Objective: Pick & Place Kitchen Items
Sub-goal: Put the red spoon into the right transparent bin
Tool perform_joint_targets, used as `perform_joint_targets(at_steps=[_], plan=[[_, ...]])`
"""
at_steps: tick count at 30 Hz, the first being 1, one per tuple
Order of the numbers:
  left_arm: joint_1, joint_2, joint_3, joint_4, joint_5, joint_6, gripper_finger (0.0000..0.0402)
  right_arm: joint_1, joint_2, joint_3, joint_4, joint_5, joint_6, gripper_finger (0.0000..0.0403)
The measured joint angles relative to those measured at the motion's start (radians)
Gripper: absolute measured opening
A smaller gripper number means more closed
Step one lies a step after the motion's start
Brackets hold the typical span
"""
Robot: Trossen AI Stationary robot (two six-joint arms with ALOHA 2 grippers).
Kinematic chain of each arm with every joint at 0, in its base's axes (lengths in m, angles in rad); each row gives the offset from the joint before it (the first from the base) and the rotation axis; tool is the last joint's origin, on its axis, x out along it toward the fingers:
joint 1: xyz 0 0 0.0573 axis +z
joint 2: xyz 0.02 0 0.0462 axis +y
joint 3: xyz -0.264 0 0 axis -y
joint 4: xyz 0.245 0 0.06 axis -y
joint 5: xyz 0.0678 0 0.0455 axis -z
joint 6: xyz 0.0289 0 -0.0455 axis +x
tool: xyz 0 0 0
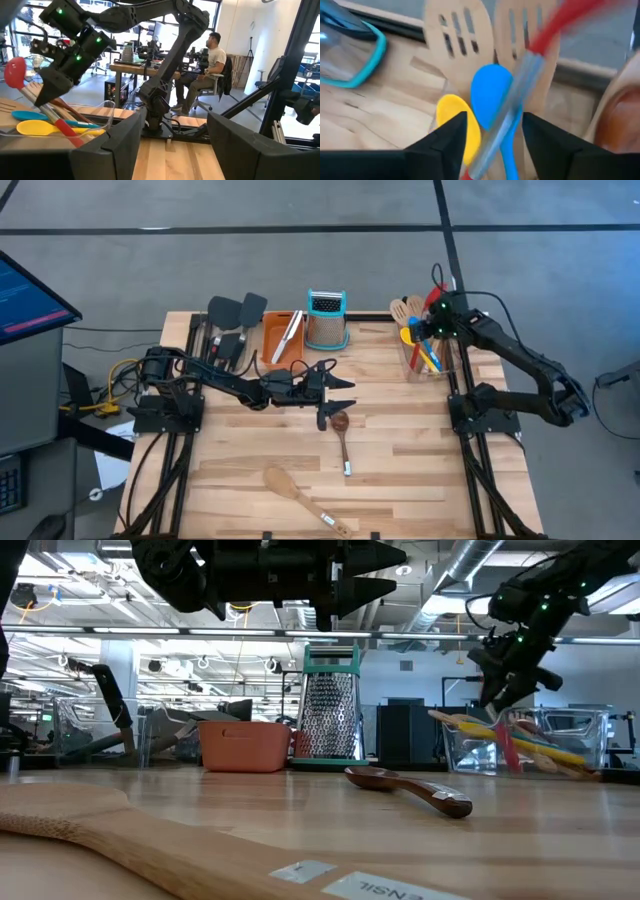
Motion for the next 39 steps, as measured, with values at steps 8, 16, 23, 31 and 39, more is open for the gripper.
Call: perform_joint_targets(at_steps=[8,16,23,31,39], plan=[[0.0,0.0,0.0,-0.001,0.0,0.0,0.0214,0.001,-0.075,0.132,-0.131,-0.003,-0.051,0.0213],[0.0,0.0,0.0,-0.001,0.0,0.0,0.0214,0.06,-0.185,0.324,-0.368,-0.007,-0.067,0.0181],[0.0,0.0,0.0,-0.001,0.0,0.0,0.0214,0.185,-0.299,0.386,-0.369,-0.174,0.013,0.0132],[0.0,0.0,0.0,-0.001,0.0,0.0,0.0214,0.394,-0.372,0.353,-0.376,-0.162,0.018,0.0048],[0.0,0.0,0.0,-0.001,0.0,0.0,0.0214,0.472,-0.329,0.215,-0.31,0.152,0.05,0.0002]])
